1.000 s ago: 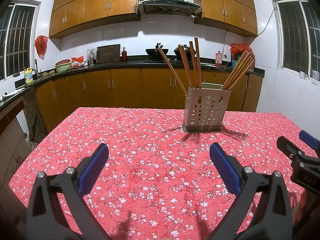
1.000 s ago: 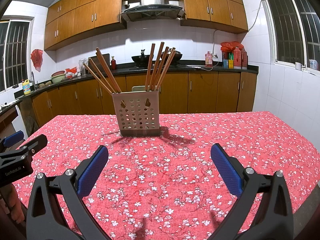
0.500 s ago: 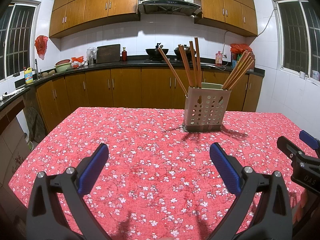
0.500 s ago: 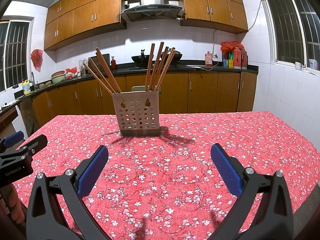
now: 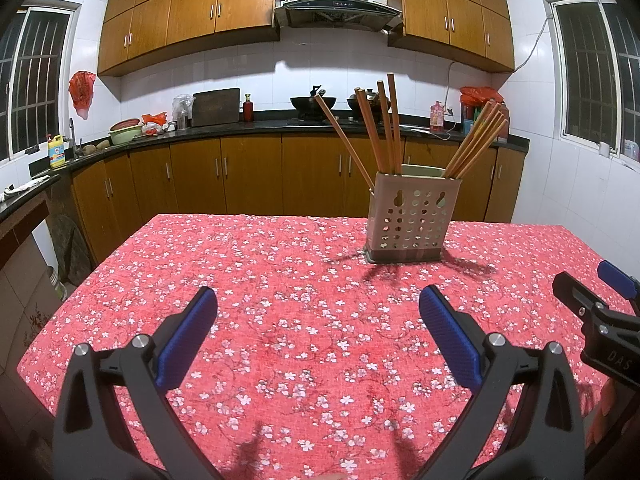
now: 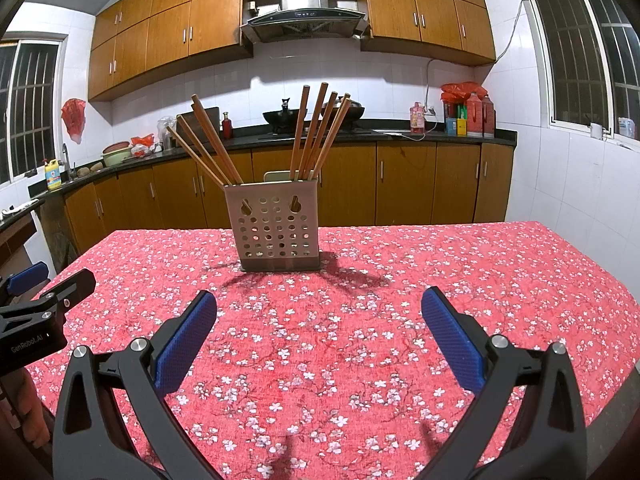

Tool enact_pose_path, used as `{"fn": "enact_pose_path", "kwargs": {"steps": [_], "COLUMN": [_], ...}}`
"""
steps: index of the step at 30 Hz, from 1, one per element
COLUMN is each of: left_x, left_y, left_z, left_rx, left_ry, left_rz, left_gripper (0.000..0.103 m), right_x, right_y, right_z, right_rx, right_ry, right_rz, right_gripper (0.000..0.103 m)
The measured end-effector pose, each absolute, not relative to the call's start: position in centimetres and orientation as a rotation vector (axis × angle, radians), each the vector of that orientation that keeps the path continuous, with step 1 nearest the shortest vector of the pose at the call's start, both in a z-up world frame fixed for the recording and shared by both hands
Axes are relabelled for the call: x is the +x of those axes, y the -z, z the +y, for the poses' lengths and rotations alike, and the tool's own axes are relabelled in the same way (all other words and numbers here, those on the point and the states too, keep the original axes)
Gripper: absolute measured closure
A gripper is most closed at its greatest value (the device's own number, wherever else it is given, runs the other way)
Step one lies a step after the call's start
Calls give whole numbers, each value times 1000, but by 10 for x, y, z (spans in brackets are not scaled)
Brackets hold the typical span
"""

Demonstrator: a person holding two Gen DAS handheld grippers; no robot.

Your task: Organize utensils

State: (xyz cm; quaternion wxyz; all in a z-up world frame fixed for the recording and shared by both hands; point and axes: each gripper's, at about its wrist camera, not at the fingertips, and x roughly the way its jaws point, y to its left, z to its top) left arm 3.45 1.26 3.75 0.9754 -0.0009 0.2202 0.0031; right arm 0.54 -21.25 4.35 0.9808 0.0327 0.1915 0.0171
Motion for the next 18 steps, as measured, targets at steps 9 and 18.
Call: {"fn": "enact_pose_path", "kwargs": {"steps": [9,18], "left_x": [34,36], "left_y": [-34,-32], "left_z": [11,13], "left_rx": [-2,-2], "left_ry": [2,4], "left_rz": [449,452], "left_gripper": [4,4], "right_x": [6,5], "right_y": [-44,-44], "right_z": [-212,-212], "right_rx": [66,67], "right_ry": [-34,-34], "right_rz": [386,386], "right_gripper": [2,2]}}
